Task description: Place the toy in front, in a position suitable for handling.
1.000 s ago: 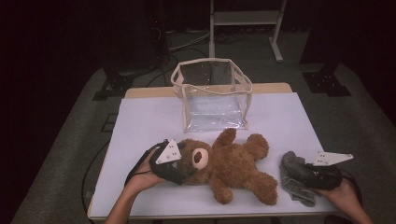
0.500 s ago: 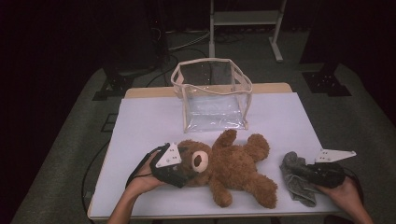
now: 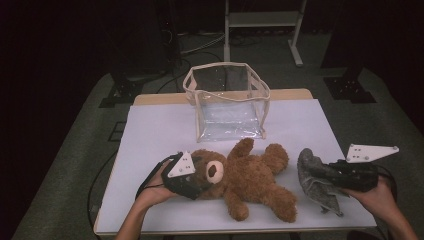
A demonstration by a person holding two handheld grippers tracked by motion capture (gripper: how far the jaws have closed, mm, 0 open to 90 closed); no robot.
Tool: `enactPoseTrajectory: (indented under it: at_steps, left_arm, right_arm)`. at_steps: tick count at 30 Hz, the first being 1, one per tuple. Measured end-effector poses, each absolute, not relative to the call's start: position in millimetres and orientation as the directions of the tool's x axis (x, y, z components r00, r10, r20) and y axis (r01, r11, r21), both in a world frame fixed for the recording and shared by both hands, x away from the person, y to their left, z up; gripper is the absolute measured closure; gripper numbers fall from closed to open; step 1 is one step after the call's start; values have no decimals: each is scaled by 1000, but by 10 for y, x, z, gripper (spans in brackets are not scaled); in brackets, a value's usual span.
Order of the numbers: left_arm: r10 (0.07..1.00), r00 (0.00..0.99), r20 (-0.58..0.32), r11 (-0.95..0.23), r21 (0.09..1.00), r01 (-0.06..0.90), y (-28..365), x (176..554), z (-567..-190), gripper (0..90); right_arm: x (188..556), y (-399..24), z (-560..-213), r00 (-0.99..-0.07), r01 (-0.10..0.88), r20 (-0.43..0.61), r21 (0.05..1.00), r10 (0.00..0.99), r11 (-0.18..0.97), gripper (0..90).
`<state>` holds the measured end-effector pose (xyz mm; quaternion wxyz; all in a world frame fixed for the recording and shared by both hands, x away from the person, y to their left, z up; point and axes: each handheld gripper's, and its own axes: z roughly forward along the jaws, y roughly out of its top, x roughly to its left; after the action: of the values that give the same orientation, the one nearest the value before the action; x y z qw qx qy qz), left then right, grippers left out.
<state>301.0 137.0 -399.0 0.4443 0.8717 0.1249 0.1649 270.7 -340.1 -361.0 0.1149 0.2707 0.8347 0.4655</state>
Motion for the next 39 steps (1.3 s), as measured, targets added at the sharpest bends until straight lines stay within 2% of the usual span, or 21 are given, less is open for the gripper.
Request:
enactPoseTrajectory:
  at_steps: [3,6,10,22,31,39]
  left_arm:
    - [365,915,172,-575,815,76,1363,3015,-3983,171]
    - [359,917,173,-578,813,73,1359,3022,-3977,192]
    - [358,918,168,-579,812,77,1351,3034,-3975,202]
    - [356,923,144,-584,805,100,1310,3103,-3951,228]
    - [355,924,139,-583,806,102,1310,3117,-3957,226]
    - [359,921,150,-587,804,97,1305,3105,-3956,216]
  right_arm:
    - [2717,-3292,-3487,-849,315,51,849,526,425,762]
    - [2748,-3014,-3279,-893,258,33,855,448,450,762]
    - [2796,-2746,-3204,-924,222,29,853,382,473,761]
    - [3040,-1955,-3322,-969,157,19,817,246,555,761]
    - [3059,-1843,-3507,-971,168,32,799,237,578,760]
    - [2874,-2123,-3647,-958,203,54,820,281,535,758]
